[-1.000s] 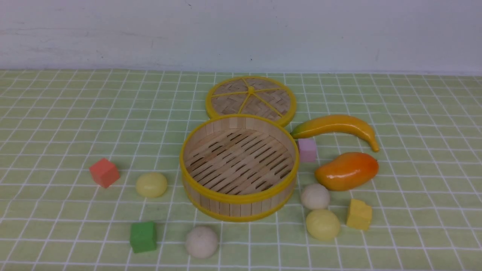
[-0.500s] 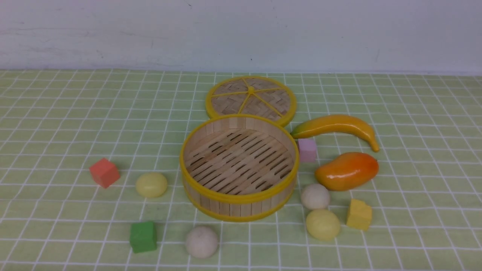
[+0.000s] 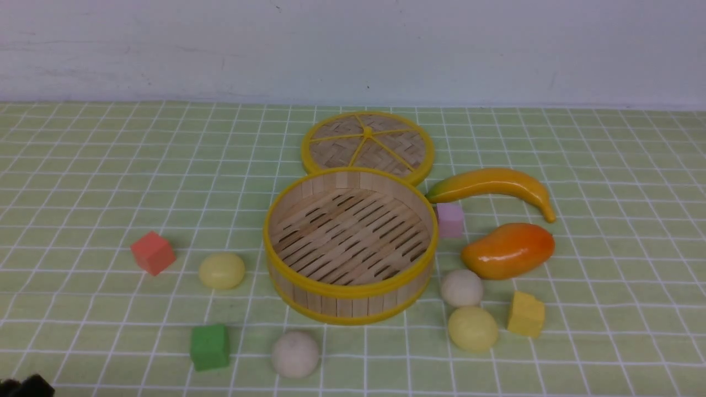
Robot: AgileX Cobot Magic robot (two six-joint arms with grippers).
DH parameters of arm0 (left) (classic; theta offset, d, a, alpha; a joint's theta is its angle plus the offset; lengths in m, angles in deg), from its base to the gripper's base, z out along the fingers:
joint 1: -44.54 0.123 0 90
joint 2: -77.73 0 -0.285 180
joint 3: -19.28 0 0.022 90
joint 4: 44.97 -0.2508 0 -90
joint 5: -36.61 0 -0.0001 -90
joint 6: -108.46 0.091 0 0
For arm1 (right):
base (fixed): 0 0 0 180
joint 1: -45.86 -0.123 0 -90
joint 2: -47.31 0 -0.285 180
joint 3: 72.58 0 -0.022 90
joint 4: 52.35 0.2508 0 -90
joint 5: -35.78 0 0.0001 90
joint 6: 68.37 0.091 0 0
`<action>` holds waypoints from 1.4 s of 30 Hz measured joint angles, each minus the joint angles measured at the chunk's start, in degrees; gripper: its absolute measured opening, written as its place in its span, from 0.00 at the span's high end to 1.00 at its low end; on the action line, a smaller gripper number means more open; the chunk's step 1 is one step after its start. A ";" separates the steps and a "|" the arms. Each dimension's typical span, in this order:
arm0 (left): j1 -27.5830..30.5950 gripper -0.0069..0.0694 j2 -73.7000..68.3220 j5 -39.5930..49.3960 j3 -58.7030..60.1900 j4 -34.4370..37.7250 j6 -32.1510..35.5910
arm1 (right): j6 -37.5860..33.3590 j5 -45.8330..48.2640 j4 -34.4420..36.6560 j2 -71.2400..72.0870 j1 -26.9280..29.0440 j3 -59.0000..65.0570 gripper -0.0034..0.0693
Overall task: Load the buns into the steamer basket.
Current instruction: Use the left arm to grab a steamed stuffed bun
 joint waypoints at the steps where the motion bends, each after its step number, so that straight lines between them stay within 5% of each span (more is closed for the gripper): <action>1: 0.00 0.60 0.00 -2.66 0.00 4.43 -0.71 | 0.00 0.00 0.00 0.00 0.00 0.00 0.62; 4: 0.00 0.60 0.00 -14.04 0.00 19.32 -3.66 | 0.00 0.00 0.00 0.00 0.00 0.00 0.62; 7: 0.00 0.60 0.00 -23.76 0.00 24.10 -3.78 | 0.00 0.00 0.00 0.00 0.00 0.00 0.62; 16: 0.00 0.60 0.00 -31.77 -10.78 13.83 -2.12 | 0.00 0.00 0.00 0.00 0.00 0.00 0.62; 21: 0.00 0.60 -6.60 -21.90 -26.36 8.84 1.95 | 0.00 0.00 0.00 0.00 0.00 0.00 0.62; 30: 0.00 0.60 -33.69 12.57 -47.06 6.91 8.04 | 0.00 0.00 0.00 0.00 0.00 0.00 0.62; 36: -1.19 0.60 -43.98 14.14 -47.14 6.63 8.04 | 0.00 0.00 0.00 0.00 0.00 0.00 0.62; 42: -8.36 0.60 -56.83 15.07 -47.14 7.61 8.04 | 0.00 0.00 0.00 0.00 0.00 0.00 0.62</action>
